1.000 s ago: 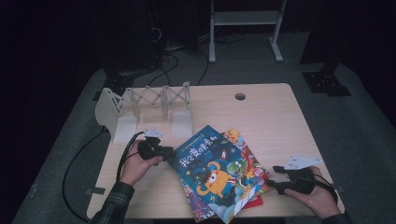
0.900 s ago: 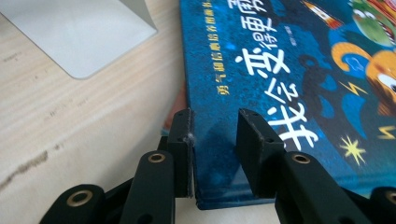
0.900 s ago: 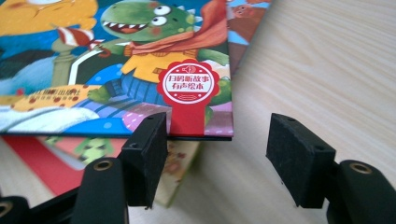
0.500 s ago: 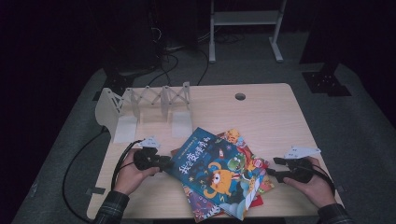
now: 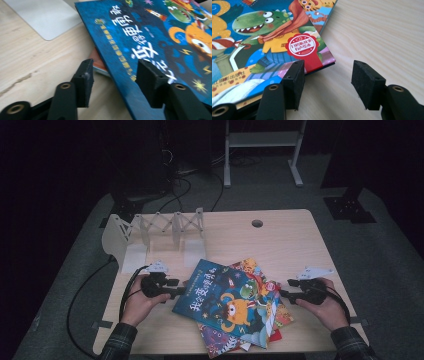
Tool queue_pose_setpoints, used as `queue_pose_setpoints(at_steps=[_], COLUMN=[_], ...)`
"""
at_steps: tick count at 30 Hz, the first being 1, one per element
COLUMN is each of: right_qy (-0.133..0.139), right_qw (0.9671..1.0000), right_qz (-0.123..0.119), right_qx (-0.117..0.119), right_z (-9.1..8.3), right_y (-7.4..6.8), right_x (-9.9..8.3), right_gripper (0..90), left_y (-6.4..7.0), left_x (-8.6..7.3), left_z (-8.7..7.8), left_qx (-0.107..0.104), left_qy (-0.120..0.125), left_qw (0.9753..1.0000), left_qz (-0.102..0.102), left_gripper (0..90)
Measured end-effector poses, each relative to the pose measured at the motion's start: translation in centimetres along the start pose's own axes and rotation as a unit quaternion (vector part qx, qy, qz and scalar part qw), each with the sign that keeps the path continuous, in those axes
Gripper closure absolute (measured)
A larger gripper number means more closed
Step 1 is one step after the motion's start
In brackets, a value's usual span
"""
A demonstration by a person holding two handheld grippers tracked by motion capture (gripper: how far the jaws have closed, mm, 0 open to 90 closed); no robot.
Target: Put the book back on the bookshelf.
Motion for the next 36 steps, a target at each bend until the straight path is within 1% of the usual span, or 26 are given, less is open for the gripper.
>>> queue_pose_setpoints(at_steps=[4,7,13,17,18,21,24,25,29,34,36], right_qy=[0.006,0.005,0.003,0.002,0.003,0.003,0.002,0.002,0.002,0.002,0.001], right_qw=[1.0000,1.0000,0.9999,0.9998,0.9997,0.9998,0.9998,0.9997,0.9996,0.9993,0.9991], right_qz=[0.000,0.001,-0.013,-0.021,-0.022,-0.022,-0.022,-0.023,-0.026,-0.031,-0.038], right_qx=[0.001,0.000,-0.006,-0.005,-0.004,-0.003,0.001,0.002,0.008,0.020,0.022], right_z=[0.4,0.6,1.0,1.1,1.2,1.3,1.4,1.5,2.0,2.9,3.2], right_y=[-0.2,-0.2,-0.7,-1.5,-1.5,-1.6,-1.9,-2.0,-2.5,-3.1,-3.3], right_x=[0.4,0.6,1.3,1.6,1.6,1.7,1.8,1.9,2.2,2.9,3.2], right_gripper=[44.0,43.9,45.3,46.9,47.0,48.3,49.5,49.7,50.4,49.9,49.8], left_y=[-0.5,-0.8,-1.0,-1.1,-1.1,-1.2,-1.3,-1.3,-1.7,-2.4,-2.7], left_x=[-0.1,-0.3,-0.8,-1.3,-1.3,-1.6,-1.5,-1.5,-1.9,-2.6,-2.8], left_z=[0.0,0.1,-0.1,-0.4,-0.4,-0.5,-0.6,-0.6,-0.8,-1.2,-1.5], left_qx=[0.005,0.009,0.018,0.021,0.021,0.023,0.020,0.022,0.022,0.024,0.020], left_qy=[0.003,0.001,-0.001,-0.005,-0.005,-0.007,0.001,0.004,0.003,0.013,0.014], left_qw=[0.9999,0.9999,0.9996,0.9996,0.9995,0.9995,0.9994,0.9993,0.9991,0.9983,0.9976], left_qz=[-0.009,-0.012,-0.020,-0.019,-0.022,-0.022,-0.030,-0.031,-0.036,-0.051,-0.064], left_gripper=[42.3,40.7,38.3,37.5,37.4,36.2,35.0,35.1,35.8,38.0,39.3])
Point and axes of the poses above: each handheld gripper's, and its own axes: z roughly forward along the jaws, x roughly out of its top, y roughly to its right, the point moved 7 cm from there along z, roughly forward along the jaws, and after that the axes turned 6 degrees about z, right-handed, at the moved point
